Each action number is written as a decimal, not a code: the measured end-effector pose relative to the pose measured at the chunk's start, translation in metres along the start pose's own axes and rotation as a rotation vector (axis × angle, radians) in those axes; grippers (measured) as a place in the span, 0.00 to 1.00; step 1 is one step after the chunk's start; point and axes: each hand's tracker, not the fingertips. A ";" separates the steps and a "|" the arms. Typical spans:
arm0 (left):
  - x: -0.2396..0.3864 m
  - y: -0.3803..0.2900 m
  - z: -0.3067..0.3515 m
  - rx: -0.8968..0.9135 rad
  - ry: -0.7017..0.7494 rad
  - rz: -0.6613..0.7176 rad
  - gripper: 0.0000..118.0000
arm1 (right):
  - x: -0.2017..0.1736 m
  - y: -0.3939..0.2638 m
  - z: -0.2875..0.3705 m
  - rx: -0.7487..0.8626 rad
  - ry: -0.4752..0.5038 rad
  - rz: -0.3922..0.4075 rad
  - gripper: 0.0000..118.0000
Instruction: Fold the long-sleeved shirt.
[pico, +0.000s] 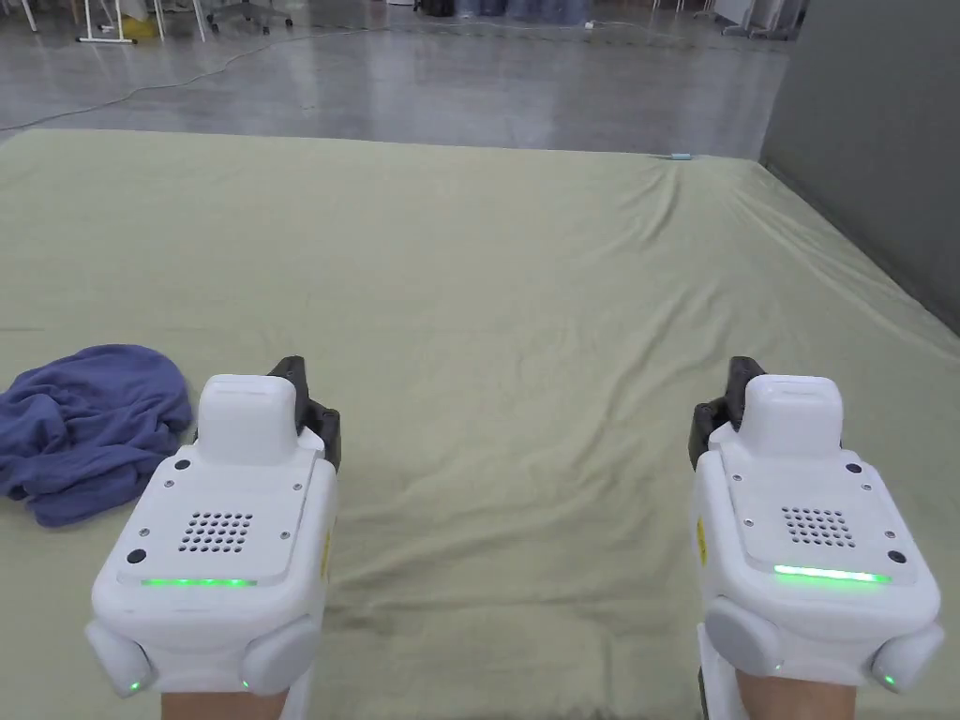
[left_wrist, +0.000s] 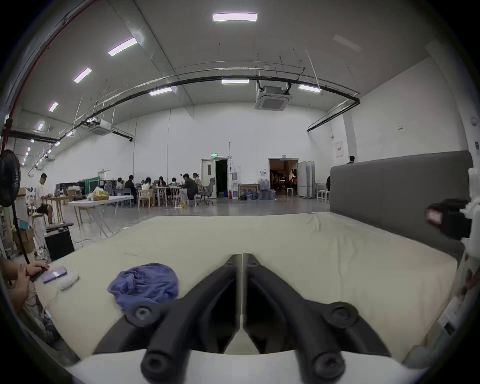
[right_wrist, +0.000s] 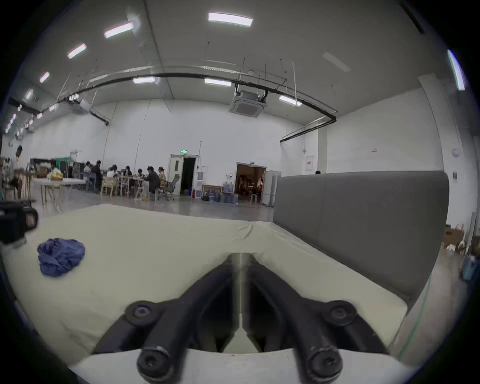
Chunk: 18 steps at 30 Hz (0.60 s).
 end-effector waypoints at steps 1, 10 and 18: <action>0.000 0.000 0.000 0.024 -0.004 -0.025 0.00 | 0.000 0.003 -0.004 -0.007 0.033 -0.032 0.00; -0.024 0.010 0.005 0.053 0.060 -0.015 0.00 | -0.019 0.014 0.001 0.006 0.126 -0.073 0.00; -0.127 0.030 0.057 0.053 0.363 -0.017 0.00 | -0.136 0.028 0.005 0.028 0.414 -0.116 0.00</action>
